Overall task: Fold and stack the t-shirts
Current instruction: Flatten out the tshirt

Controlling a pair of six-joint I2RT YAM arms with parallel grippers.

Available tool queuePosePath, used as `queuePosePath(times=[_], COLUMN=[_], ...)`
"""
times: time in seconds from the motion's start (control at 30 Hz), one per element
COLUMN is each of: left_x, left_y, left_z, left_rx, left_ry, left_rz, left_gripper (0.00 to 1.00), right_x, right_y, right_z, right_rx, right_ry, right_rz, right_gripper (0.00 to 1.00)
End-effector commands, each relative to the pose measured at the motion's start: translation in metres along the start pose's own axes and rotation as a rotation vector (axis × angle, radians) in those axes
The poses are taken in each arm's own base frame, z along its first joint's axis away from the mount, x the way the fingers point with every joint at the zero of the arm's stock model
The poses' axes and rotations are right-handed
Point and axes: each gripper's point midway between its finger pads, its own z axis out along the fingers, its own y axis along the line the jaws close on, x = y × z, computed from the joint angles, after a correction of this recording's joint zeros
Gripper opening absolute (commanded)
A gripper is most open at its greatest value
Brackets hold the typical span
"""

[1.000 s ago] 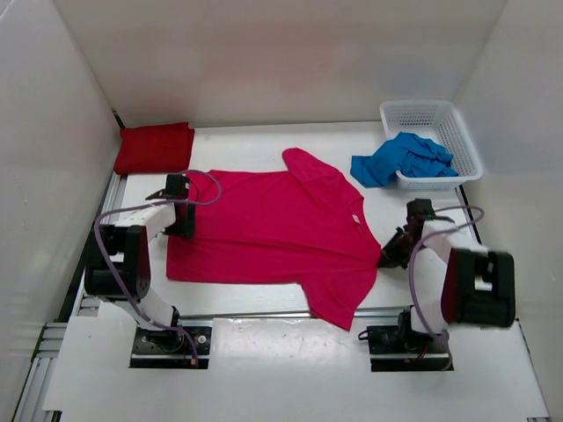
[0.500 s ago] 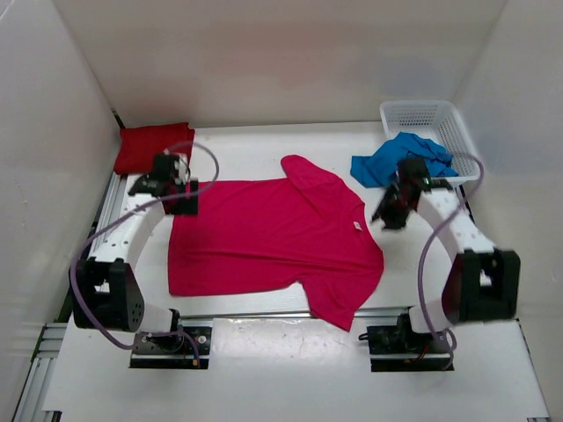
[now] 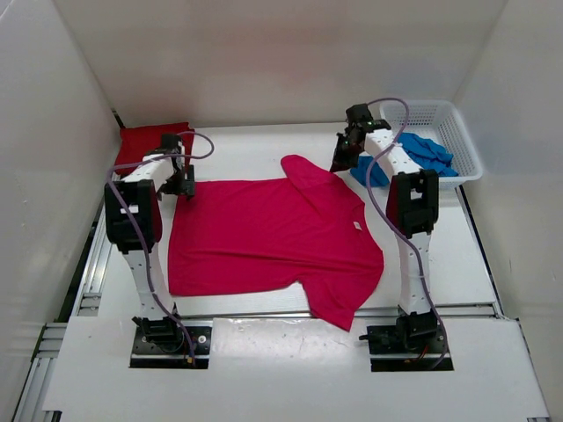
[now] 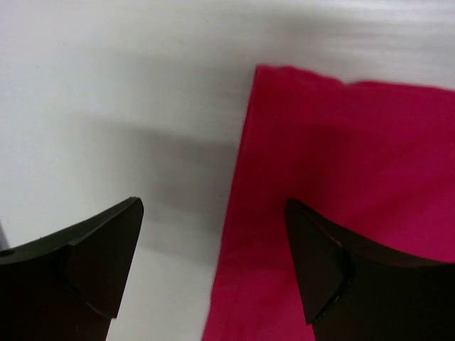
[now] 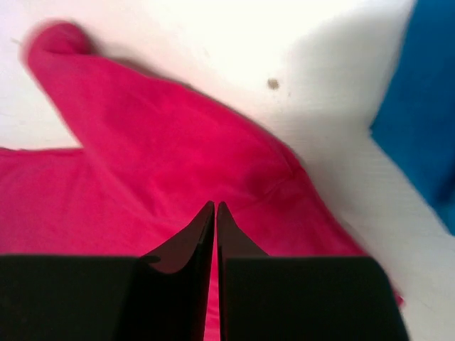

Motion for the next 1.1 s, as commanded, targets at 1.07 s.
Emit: queuePosePath(times=[1.07], left_x=[-0.064], left_y=[0.015], left_z=[0.045], left_rx=[-0.170], left_ry=[-0.088], left_rz=[-0.027], left_gripper=[0.95], right_x=[-0.081], right_y=[-0.081], right_z=[0.041], right_rx=[0.161], right_ry=[-0.285], right_rz=[0.645], right_gripper=[0.08])
